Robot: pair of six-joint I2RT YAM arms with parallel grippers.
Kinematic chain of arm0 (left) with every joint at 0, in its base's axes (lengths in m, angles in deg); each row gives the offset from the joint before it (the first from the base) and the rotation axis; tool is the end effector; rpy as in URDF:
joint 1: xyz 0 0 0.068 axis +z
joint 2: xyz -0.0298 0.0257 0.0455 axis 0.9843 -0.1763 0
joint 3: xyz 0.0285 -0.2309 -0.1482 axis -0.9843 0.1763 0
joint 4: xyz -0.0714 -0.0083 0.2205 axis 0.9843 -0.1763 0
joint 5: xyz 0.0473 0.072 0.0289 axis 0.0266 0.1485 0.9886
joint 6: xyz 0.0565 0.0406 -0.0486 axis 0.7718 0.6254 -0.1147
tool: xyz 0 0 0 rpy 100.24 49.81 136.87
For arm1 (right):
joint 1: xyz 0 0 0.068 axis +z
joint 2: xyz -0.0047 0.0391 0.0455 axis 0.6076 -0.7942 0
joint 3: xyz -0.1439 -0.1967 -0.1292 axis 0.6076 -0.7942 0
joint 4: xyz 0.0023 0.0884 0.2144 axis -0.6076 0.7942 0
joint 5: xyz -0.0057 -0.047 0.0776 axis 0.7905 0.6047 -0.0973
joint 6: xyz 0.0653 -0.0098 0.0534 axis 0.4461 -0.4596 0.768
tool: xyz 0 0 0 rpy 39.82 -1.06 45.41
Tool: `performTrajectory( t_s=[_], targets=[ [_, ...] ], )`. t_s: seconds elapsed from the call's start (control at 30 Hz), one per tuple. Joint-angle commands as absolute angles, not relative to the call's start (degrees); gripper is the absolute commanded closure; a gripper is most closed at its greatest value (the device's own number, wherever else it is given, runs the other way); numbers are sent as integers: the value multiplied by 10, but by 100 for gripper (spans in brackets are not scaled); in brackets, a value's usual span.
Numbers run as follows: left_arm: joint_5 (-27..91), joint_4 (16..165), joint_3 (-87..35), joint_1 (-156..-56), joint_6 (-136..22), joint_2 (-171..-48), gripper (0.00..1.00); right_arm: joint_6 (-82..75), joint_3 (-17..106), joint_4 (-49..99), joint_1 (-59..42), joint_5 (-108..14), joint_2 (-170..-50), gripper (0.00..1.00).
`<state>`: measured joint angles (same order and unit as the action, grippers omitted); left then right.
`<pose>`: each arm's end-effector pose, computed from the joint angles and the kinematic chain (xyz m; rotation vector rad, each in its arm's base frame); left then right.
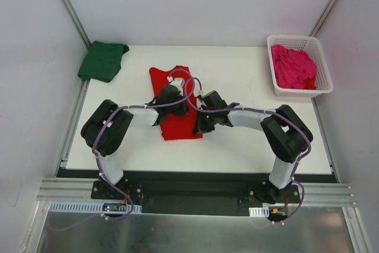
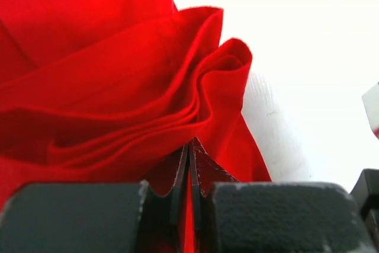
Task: Fold and stack the t-shirts
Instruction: Fold the folded rectangular tshirt in 1/3 of the way
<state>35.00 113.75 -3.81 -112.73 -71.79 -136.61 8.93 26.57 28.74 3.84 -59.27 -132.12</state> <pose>0.3210 -0.2160 0.1704 0.1827 2.1275 -0.7269 0.2581 0.2602 0.1523 -0.6502 2.4940 0.8608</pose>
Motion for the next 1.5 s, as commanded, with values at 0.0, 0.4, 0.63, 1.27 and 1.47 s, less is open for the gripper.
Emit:
performTrajectory(
  t_s=[0.0, 0.4, 0.63, 1.27, 1.47],
  targets=[
    [364, 1138, -79, -1103, -705, -1386, 100, 93, 269, 284, 42, -587, -1324, 98],
    [395, 1032, -152, -1026, -676, -1415, 100, 95, 265, 286, 42, -585, -1317, 98],
    [395, 1030, -163, -1013, -660, -1411, 100, 92, 263, 288, 42, -582, -1316, 98],
    [392, 978, -180, -1011, -611, -1231, 100, 90, 258, 291, 47, -575, -1302, 98],
    [342, 1012, -64, -1013, -683, -1181, 100, 87, 263, 298, 48, -573, -1288, 98]
  ],
)
